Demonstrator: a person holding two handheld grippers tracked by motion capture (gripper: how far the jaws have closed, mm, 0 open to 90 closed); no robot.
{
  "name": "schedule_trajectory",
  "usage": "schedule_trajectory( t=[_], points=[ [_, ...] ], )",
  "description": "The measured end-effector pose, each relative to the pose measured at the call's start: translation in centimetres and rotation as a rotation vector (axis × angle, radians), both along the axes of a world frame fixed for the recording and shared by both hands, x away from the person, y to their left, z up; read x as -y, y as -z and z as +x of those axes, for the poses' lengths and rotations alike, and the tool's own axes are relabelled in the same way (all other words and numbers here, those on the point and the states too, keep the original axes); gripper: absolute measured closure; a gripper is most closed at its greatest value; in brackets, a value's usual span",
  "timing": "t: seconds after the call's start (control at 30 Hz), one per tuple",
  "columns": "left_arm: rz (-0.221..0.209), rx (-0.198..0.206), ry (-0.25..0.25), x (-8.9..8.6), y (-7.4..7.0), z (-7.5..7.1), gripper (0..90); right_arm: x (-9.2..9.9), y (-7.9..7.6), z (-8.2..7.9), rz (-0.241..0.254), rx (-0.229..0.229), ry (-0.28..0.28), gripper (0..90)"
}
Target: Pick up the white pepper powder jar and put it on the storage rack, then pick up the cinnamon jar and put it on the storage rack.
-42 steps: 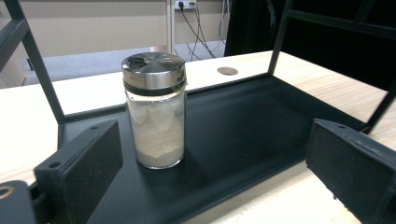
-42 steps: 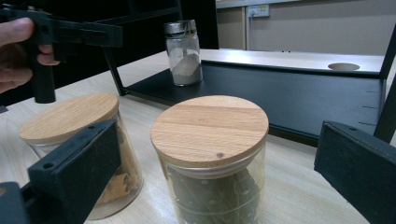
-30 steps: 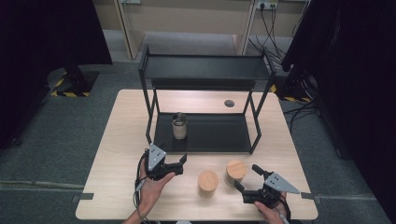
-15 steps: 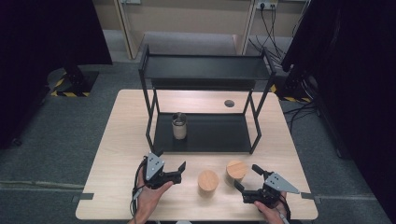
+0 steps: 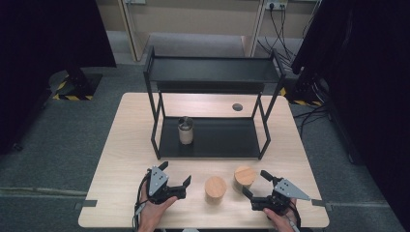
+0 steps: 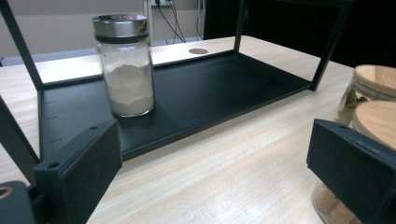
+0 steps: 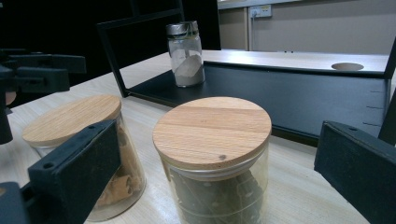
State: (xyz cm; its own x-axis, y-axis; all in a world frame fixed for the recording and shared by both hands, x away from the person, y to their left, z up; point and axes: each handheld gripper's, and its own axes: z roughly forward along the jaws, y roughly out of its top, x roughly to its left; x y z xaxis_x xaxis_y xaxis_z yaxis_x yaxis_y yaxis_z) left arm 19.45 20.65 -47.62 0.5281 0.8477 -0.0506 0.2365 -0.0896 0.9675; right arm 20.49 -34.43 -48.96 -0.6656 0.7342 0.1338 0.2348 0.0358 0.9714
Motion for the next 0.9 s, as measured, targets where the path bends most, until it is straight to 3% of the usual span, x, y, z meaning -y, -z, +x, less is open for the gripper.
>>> schedule_trajectory(
  t=[0.13, 0.4, 0.9],
  points=[
    [0.0, -0.002, 0.003, 0.0, 0.2, -0.3, 2.6, 0.1, 0.1, 0.1, 0.006, -0.003, 0.004, 0.9],
    [-0.008, 0.035, 0.005, -0.2, 0.9, -1.2, 2.6, 0.2, 0.1, 0.0, 0.013, -0.001, -0.004, 0.9],
    [-0.011, 0.0, 0.002, -0.6, 1.5, -1.0, 2.4, 0.2, 0.0, -0.2, 0.011, 0.008, -0.006, 0.9]
  ],
)
